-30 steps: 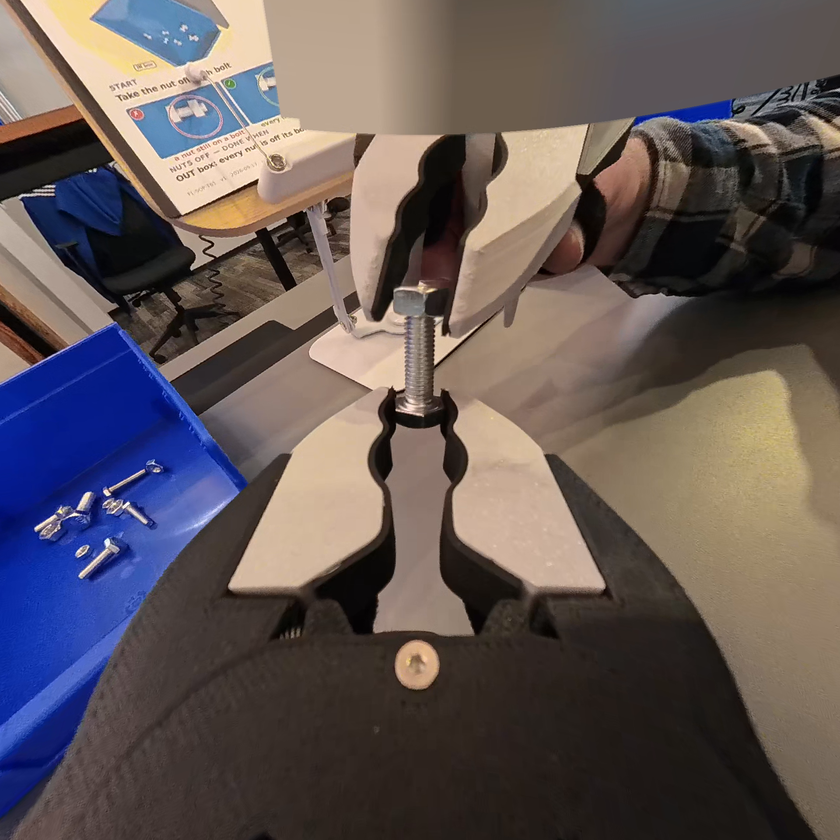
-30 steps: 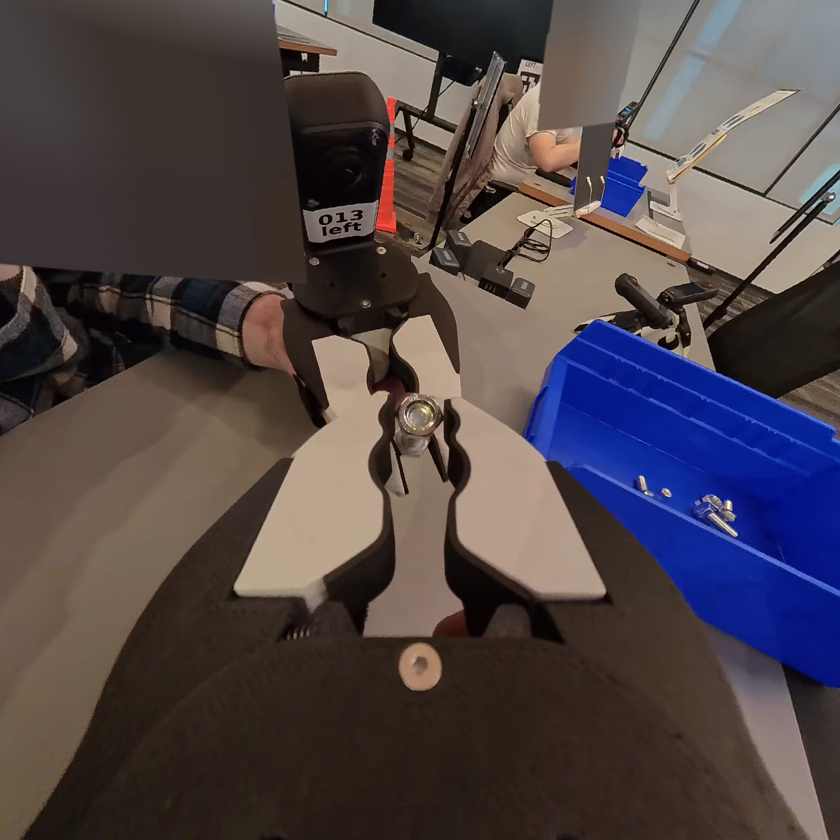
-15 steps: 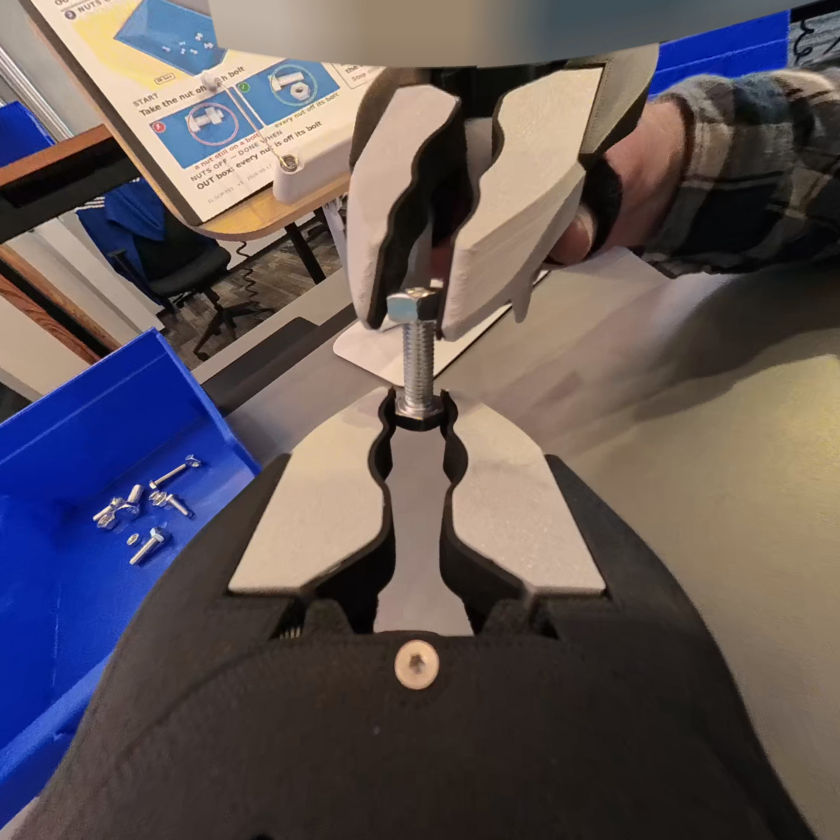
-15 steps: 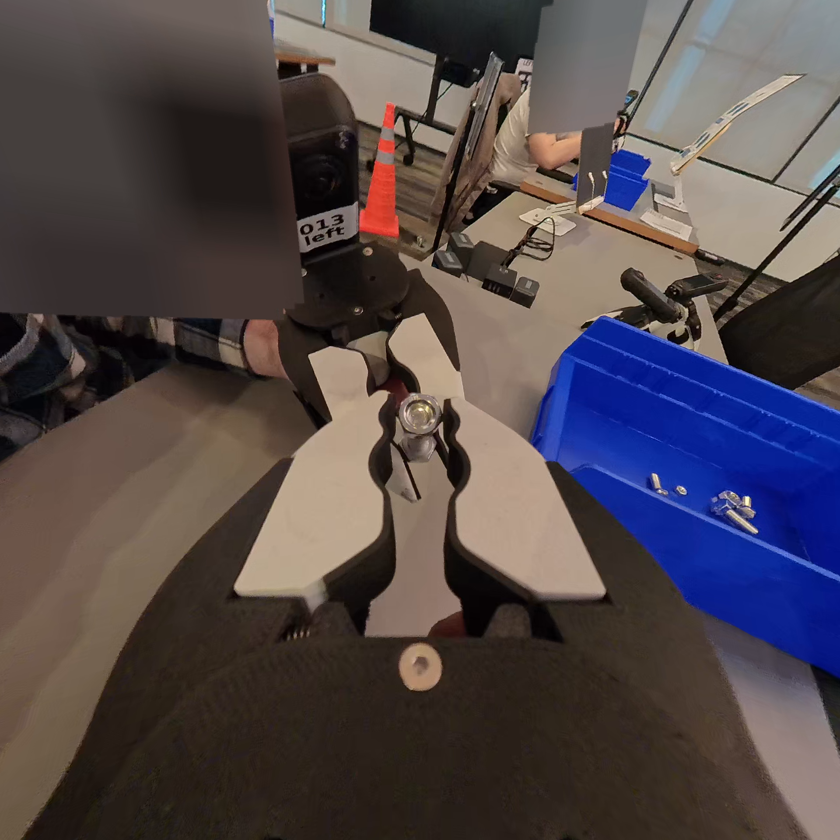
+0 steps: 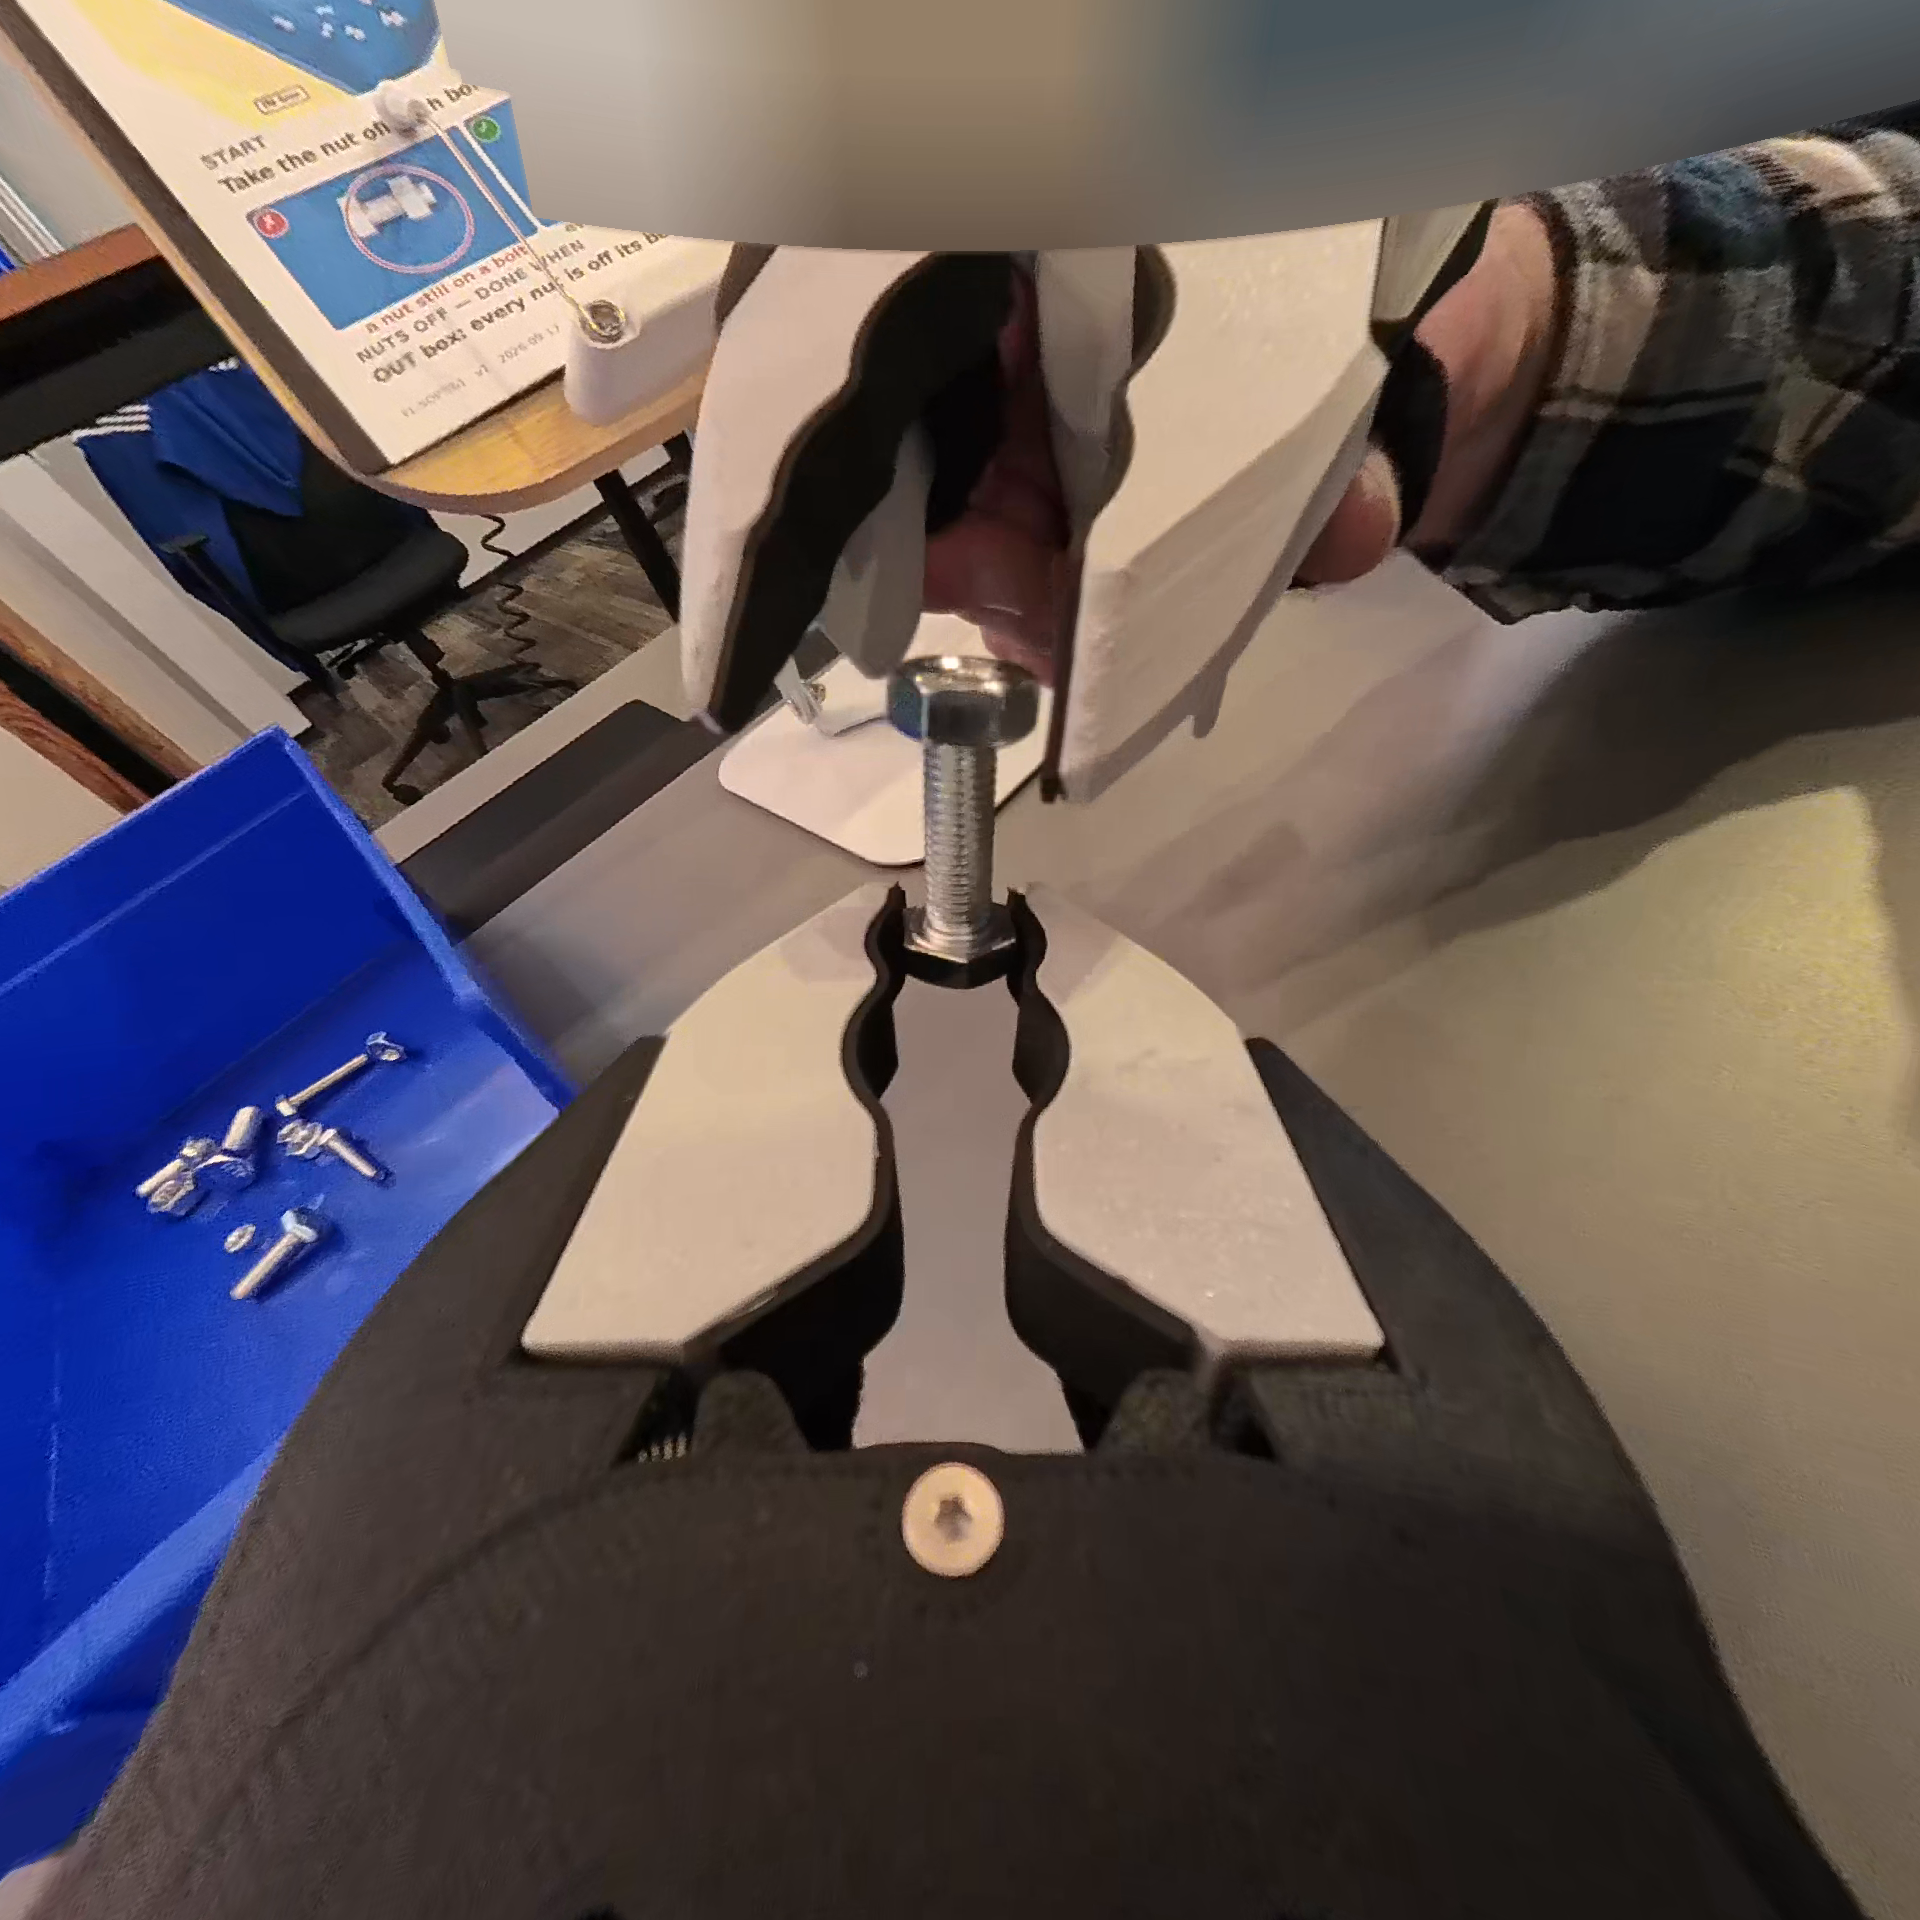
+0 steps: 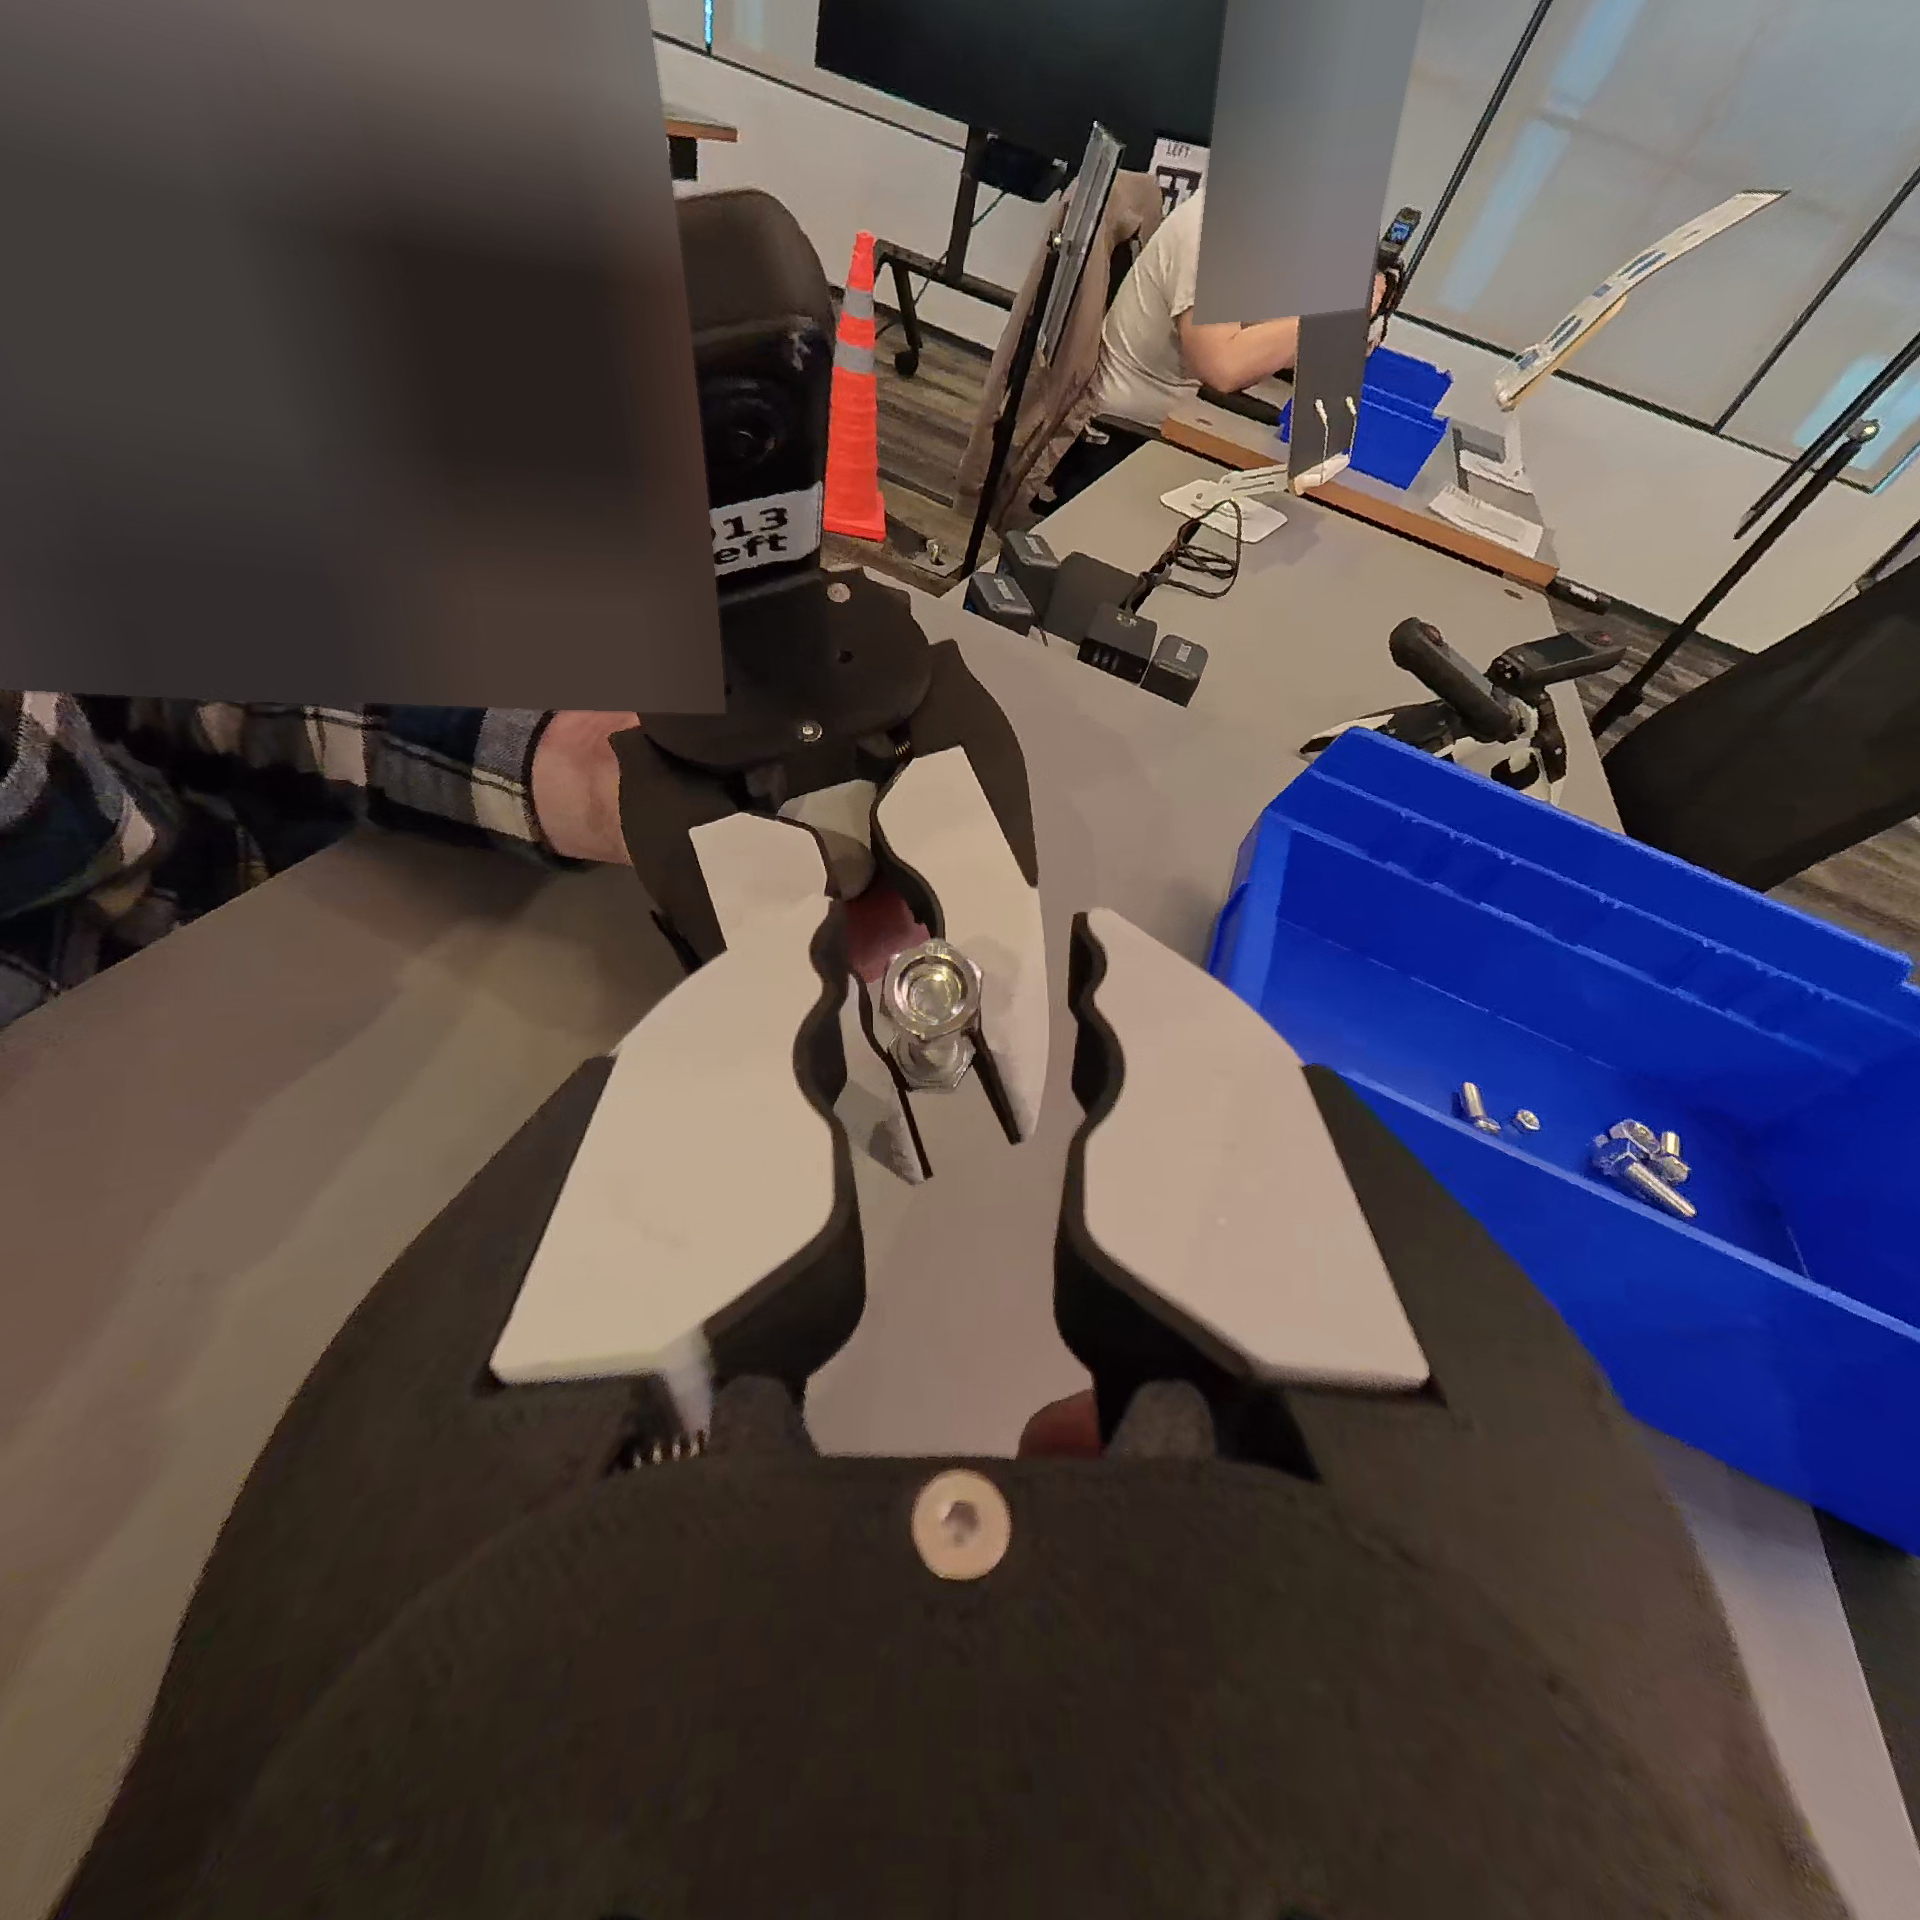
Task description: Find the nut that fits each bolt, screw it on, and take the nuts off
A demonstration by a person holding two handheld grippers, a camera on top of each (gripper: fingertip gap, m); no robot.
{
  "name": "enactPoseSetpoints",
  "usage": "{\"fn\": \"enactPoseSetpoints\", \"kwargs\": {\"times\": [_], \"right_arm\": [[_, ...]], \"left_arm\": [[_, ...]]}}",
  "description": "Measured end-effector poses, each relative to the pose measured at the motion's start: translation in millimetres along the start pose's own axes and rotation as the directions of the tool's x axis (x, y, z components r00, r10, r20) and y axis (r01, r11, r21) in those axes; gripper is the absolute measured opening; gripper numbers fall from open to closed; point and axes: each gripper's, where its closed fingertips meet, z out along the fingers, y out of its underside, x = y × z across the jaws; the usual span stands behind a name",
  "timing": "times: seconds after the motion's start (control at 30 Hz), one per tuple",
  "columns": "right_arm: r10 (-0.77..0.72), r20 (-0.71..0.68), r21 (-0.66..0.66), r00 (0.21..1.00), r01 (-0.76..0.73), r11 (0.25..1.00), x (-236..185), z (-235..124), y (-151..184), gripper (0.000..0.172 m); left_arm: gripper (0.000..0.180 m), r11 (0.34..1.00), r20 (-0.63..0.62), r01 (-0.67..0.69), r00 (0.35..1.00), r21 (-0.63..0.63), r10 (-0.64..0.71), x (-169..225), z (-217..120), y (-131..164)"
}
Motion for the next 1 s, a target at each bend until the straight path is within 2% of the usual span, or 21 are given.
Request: {"fn": "enactPoseSetpoints", "kwargs": {"times": [0.33,0.57,0.67,0.77,0.83,1.0], "right_arm": [[0.044,-0.014,0.007,0.999,-0.044,0.999,10,-2,2,0.05],[0.019,-0.008,-0.047,1.0,-0.019,0.999,13,-9,6,0.056],[0.025,0.01,-0.05,1.0,-0.024,0.998,11,-8,7,0.06],[0.05,0.025,-0.031,0.998,-0.05,0.998,9,-6,7,0.062],[0.087,0.037,-0.003,0.996,-0.087,0.996,9,-4,6,0.063],[0.156,0.03,0.046,0.987,-0.157,0.986,11,3,9,0.071]], "left_arm": [[0.018,0.961,-0.109,0.26,0.962,0.09,-0.25,-6,0,-3],[0.018,0.973,-0.138,0.223,0.967,0.062,-0.213,-4,4,4],[0.018,0.948,-0.253,0.303,0.929,0.094,-0.271,6,5,-4],[0.018,0.893,-0.37,0.429,0.858,0.136,-0.355,9,4,-15],[0.018,0.886,-0.381,0.442,0.85,0.138,-0.365,6,6,-15],[0.018,0.915,-0.345,0.386,0.88,0.117,-0.327,8,10,-11]]}}
